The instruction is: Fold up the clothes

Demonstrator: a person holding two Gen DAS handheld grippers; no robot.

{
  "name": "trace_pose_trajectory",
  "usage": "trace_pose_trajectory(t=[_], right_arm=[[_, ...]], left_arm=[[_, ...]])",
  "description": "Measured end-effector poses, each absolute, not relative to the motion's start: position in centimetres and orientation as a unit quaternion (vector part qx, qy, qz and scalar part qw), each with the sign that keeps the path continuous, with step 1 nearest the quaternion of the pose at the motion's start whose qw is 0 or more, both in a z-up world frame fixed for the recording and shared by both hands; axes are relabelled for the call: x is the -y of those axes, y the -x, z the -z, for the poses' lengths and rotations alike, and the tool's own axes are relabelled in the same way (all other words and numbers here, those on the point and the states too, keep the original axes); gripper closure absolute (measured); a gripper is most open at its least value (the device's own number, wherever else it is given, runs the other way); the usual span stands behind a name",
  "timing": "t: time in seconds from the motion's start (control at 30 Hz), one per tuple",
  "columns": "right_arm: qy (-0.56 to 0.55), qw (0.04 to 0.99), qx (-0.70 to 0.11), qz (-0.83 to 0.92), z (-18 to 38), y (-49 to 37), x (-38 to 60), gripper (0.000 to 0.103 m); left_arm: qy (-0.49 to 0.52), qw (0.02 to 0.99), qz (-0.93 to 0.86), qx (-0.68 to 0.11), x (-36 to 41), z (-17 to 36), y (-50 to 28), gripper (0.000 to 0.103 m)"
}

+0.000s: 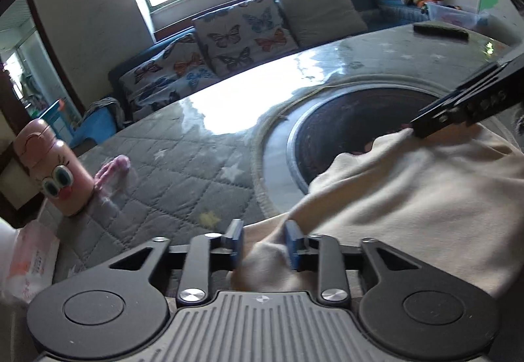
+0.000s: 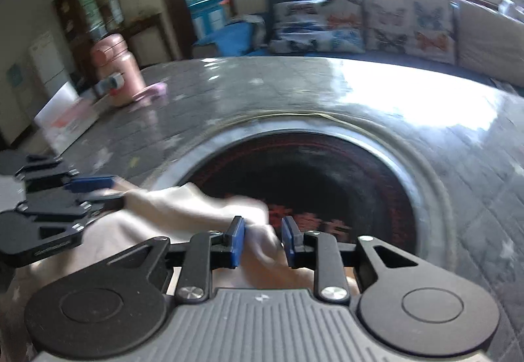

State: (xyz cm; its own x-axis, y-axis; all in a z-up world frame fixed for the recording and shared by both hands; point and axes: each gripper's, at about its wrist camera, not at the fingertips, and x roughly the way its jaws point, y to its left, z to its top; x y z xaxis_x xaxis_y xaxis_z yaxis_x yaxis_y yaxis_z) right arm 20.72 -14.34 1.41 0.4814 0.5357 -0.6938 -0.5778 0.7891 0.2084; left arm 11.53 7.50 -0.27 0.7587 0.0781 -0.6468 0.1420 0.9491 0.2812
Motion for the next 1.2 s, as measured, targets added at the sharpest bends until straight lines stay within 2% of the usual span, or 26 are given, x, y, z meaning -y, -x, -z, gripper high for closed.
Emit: trace_pose_trajectory(t=[0.2, 0.43, 0.67, 0.93, 1.2], right_arm=[[0.016, 0.874, -0.374, -0.311, -2.5, -19.9, 16.9, 0.077], [0.030, 0.854, -0.388, -0.345, -1.9, -19.2, 15.3, 0.078], [0.023, 0.852, -0.402, -0.334, -0.6, -20.5, 14.0, 0.079], [0.010, 0.853, -0.399, -0.336, -1.7, -20.7, 15.8, 0.078], [0.057, 0.842, -0.411, -0.346, -1.7, -18.6, 16.6, 0.079]], left_arm=[[-0.153, 0.929, 0.014, -0.336, -7.3, -1.1, -11.0, 0.067], [-0.134, 0.929, 0.077, -0.336, -4.7, -2.1, -11.2, 0.082], [-0.113, 0.918, 0.093, -0.368, -3.5, -0.1, -13.8, 0.083], [-0.099, 0.923, 0.085, -0.362, -4.0, -0.2, -13.8, 0.081], [-0.102, 0.923, 0.073, -0.363, -4.0, -0.1, -13.5, 0.080]])
